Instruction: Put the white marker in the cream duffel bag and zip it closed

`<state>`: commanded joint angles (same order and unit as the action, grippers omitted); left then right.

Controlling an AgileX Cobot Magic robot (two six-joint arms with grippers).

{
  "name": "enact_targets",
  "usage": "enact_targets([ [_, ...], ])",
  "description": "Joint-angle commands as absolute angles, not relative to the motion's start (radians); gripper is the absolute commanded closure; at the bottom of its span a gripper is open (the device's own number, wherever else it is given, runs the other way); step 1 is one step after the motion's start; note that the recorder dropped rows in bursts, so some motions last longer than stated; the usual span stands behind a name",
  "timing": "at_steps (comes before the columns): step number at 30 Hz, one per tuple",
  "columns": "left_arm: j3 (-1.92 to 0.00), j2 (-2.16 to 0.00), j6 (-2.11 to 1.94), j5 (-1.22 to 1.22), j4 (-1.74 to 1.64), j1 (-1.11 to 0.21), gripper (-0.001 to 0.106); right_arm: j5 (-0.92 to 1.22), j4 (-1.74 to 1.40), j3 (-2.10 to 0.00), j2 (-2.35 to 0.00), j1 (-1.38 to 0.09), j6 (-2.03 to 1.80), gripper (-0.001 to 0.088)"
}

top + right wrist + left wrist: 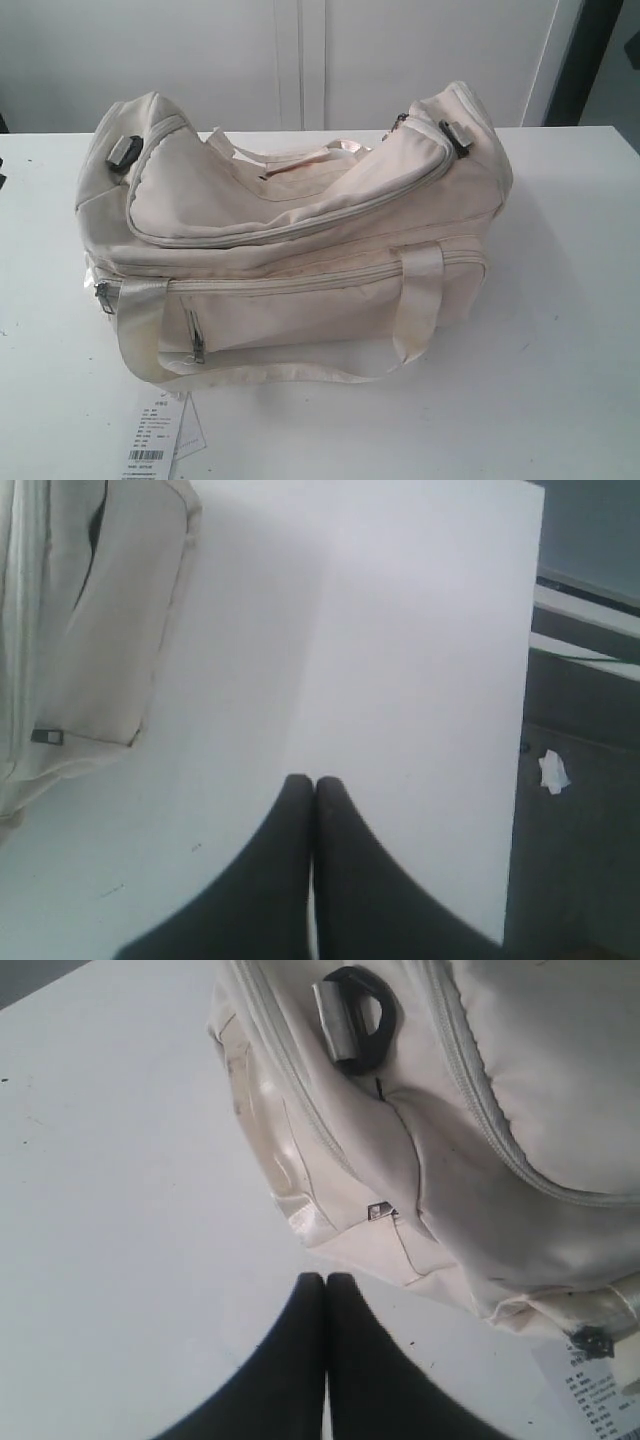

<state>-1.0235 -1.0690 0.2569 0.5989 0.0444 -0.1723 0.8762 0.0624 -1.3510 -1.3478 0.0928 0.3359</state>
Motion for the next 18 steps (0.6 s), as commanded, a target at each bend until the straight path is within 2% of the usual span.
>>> enact_targets([
  [10, -0.903, -0.924, 0.186, 0.394, 0.044, -0.172, 0.105, 0.59, 0.174, -1.091, -1.071, 0.093, 0.336, 0.0868],
  [18, -0.787, -0.8, 0.148, 0.301, 0.044, -0.172, 0.105, 0.532, 0.18, -0.973, -0.876, 0.093, 0.358, 0.0868],
])
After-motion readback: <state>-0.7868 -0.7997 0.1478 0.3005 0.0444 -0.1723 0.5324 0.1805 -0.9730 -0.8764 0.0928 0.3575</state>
